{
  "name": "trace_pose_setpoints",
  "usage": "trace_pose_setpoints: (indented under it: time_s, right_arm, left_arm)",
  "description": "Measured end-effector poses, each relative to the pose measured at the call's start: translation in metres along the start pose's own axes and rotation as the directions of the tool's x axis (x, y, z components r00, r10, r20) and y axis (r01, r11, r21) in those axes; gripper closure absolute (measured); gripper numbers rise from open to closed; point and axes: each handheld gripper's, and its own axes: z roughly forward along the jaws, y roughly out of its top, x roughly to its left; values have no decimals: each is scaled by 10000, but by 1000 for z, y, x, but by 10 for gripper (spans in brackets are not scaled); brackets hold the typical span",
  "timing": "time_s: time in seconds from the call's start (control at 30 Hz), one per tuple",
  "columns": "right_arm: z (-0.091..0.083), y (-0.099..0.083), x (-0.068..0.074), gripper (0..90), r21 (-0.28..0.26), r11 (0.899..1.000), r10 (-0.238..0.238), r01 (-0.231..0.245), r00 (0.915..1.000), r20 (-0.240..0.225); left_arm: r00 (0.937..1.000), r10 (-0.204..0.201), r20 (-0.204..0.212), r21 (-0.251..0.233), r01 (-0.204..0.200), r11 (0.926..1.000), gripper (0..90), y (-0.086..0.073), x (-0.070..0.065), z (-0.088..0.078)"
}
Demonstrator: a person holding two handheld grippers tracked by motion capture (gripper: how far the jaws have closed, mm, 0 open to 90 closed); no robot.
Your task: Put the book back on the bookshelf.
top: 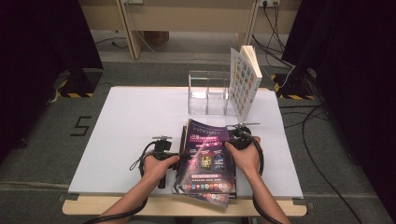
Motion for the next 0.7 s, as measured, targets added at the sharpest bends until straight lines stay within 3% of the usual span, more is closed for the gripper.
trace_pose_setpoints:
  time_s: [0.33,0.7]
  right_arm:
    - [18,32,-15,578,299,9991,296,-292,9995,-123]
    - [34,44,-15,562,596,9972,473,-454,9984,-307]
  left_arm:
    - [9997,-246,-33,314,247,9992,832,4,5,-3]
    - [9989,-465,-39,525,467,9975,819,5,10,-4]
